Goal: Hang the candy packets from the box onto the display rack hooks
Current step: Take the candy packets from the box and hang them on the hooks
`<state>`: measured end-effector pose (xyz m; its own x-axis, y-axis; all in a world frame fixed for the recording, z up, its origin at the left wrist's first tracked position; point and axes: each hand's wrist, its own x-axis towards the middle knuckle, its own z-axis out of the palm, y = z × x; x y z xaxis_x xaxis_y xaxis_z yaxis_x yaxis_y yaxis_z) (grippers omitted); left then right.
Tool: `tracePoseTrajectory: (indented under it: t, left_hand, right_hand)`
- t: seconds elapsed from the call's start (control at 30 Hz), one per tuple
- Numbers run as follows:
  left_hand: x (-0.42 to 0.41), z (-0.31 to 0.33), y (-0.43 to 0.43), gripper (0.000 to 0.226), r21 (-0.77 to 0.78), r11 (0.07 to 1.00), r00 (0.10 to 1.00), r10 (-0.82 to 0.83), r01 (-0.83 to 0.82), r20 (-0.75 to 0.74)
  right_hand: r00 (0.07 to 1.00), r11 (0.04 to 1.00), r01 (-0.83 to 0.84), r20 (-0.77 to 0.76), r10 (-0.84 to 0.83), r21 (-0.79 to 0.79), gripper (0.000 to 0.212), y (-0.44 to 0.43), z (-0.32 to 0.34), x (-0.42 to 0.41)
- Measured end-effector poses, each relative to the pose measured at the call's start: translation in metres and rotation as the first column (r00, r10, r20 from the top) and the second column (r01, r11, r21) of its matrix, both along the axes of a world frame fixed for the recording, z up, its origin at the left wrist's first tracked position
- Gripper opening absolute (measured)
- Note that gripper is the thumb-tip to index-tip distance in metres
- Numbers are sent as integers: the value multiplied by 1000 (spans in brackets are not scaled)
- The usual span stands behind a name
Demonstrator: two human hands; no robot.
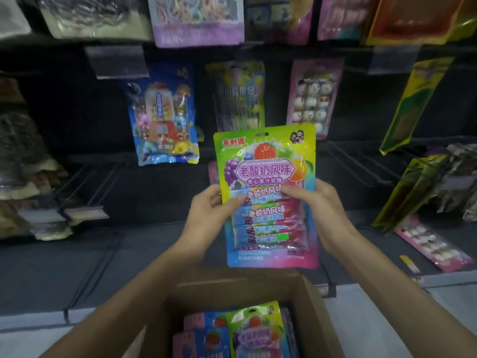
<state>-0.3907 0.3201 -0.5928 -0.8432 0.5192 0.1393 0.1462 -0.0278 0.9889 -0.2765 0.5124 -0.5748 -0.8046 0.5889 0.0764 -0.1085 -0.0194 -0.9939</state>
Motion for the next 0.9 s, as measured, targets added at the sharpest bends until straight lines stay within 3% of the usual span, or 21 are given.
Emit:
tracePoseTrajectory:
  t: [0.1,0.2,0.3,0.37,0.43,0.6,0.7,0.9]
  left_hand:
    - [-19,26,8,16,-136,990,971,10,-43,-237]
    - [-40,53,14,24,-263,943,891,68,-205,-449]
    - [-58,83,18,20,-257,901,746,102,-350,-658]
    - [-68,101,22,17,-233,903,707,102,-362,-700]
    - [-74,115,26,19,-192,928,753,126,-321,-646]
    - [-71,131,35,44,4,961,914,266,-278,-305]
    - [-67,138,38,34,68,978,969,207,-199,-137]
    - [-68,148,43,24,204,966,988,148,-156,54]
  right_hand:
    - [998,993,49,-31,-46,105,10,7,23,-14]
    - [996,989,70,-68,-62,132,10,16,43,-25]
    - [987,977,124,-122,-103,172,9,25,52,-31]
    - [980,974,143,-163,-115,177,10,30,52,-34]
    - [979,973,133,-176,-99,191,11,36,52,-39]
    - [974,970,99,-221,-49,221,17,42,56,-52]
    - [970,975,21,-242,34,220,10,37,60,-56]
    - [964,976,-15,-255,72,218,28,26,59,-73]
